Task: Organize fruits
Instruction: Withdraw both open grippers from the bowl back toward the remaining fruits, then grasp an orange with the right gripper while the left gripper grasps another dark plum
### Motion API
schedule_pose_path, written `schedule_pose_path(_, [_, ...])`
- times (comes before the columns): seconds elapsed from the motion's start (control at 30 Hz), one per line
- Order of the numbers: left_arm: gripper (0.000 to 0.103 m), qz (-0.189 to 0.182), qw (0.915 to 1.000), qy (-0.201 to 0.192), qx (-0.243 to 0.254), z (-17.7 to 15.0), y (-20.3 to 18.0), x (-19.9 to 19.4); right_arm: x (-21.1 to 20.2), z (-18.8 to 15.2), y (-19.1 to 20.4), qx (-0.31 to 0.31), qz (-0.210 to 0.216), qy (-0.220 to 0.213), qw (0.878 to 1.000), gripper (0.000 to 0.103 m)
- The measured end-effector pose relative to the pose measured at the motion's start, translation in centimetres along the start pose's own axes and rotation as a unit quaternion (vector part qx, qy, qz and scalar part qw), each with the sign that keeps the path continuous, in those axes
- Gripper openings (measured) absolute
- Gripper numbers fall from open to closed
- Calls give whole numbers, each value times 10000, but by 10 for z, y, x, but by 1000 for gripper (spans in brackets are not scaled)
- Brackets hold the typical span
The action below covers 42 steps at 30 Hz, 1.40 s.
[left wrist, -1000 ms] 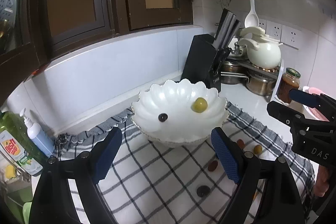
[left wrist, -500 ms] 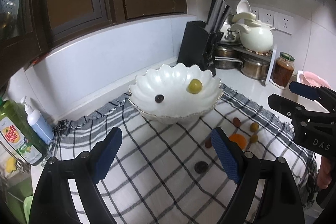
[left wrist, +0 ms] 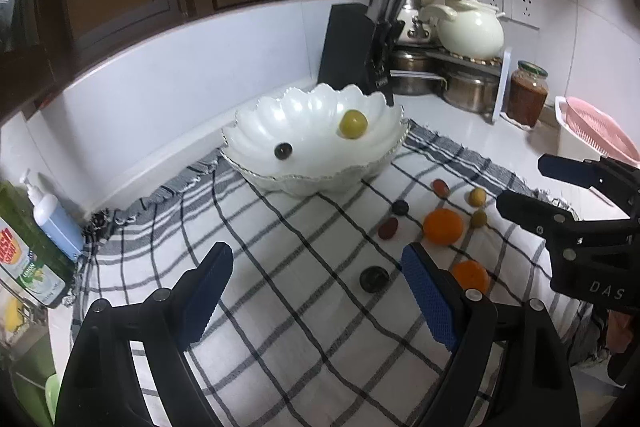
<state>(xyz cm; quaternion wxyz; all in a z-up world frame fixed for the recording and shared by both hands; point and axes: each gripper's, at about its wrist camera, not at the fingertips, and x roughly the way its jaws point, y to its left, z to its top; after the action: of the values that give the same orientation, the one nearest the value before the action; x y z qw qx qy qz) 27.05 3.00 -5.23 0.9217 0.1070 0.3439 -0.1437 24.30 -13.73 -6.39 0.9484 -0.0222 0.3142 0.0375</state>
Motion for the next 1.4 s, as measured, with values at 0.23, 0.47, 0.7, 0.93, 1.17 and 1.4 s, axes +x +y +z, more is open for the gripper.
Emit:
schedule_pose_path(0.23, [86, -109, 9997, 220, 75, -14, -4, 16, 13, -17, 1, 31, 70, 338, 9994, 71])
schedule_pose_path(0.47, [84, -260, 9986, 427, 178, -26, -7, 32, 29, -32, 3, 8, 194, 664, 9976, 71])
schedule_pose_path(0.7, [79, -424, 9972, 513, 345, -36, -11, 50, 45, -45, 5, 57, 288, 952, 9950, 71])
schedule_pose_path(0.93, [73, -527, 9952, 493, 661, -38, -19, 66, 59, -56, 4, 105, 380, 1176, 9923, 71])
schedule_pose_path(1.17, [68, -741, 9922, 600, 804, -39, -26, 84, 70, -62, 5, 149, 469, 1306, 9902, 71])
schedule_pose_path(1.4, [58, -940, 9901, 705, 772, -38, -32, 97, 76, -65, 3, 182, 554, 1338, 9893, 62])
